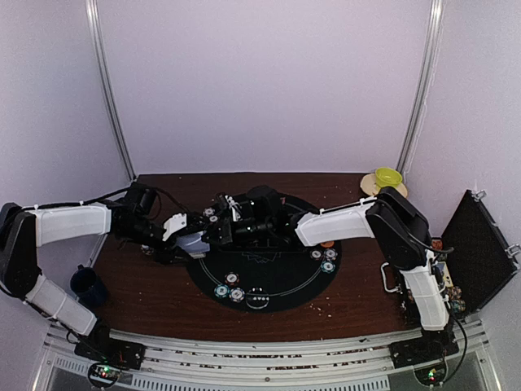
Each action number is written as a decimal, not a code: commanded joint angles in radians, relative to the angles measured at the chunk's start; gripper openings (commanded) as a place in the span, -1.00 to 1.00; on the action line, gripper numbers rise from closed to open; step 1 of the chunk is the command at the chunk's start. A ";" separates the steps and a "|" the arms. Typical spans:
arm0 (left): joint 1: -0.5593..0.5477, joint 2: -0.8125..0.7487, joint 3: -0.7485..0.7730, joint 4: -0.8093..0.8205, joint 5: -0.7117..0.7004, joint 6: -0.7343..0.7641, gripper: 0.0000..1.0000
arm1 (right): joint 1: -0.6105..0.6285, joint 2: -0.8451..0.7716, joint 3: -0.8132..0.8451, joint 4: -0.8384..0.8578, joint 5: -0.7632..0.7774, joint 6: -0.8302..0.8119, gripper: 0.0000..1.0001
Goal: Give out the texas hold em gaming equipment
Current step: Pick up the poker card from the face-down deck piles, then distribute the poker card in the small blind area, then pick up the poker card from the face-down deck piles, then distribute the poker card in the dealer area.
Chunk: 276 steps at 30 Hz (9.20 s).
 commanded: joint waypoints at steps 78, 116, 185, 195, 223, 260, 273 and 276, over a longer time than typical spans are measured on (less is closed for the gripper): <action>0.072 -0.096 -0.014 0.057 0.038 -0.035 -0.16 | -0.010 0.178 0.240 -0.256 0.245 -0.049 -0.02; 0.073 -0.050 -0.020 0.116 0.014 -0.086 -0.15 | 0.066 0.004 -0.074 0.323 0.268 0.098 0.53; 0.044 0.028 0.006 -0.012 0.102 0.027 -0.12 | 0.029 -0.034 0.023 -0.011 0.251 -0.280 -1.00; 0.043 0.019 0.003 0.006 0.089 0.010 -0.13 | -0.003 -0.132 -0.145 0.167 0.229 -0.191 -1.00; 0.043 -0.031 -0.016 0.088 0.018 -0.075 -0.12 | 0.359 -0.556 -1.074 0.640 1.503 0.302 -1.00; 0.044 -0.031 -0.018 0.092 0.010 -0.073 -0.13 | 0.600 -0.223 -0.762 -0.184 1.854 1.129 -0.87; 0.044 -0.036 -0.020 0.093 0.009 -0.073 -0.12 | 0.611 -0.232 -0.702 -0.391 1.830 1.196 -0.40; 0.043 -0.036 -0.018 0.093 0.007 -0.073 -0.12 | 0.612 -0.252 -0.704 -0.457 1.827 1.219 -0.28</action>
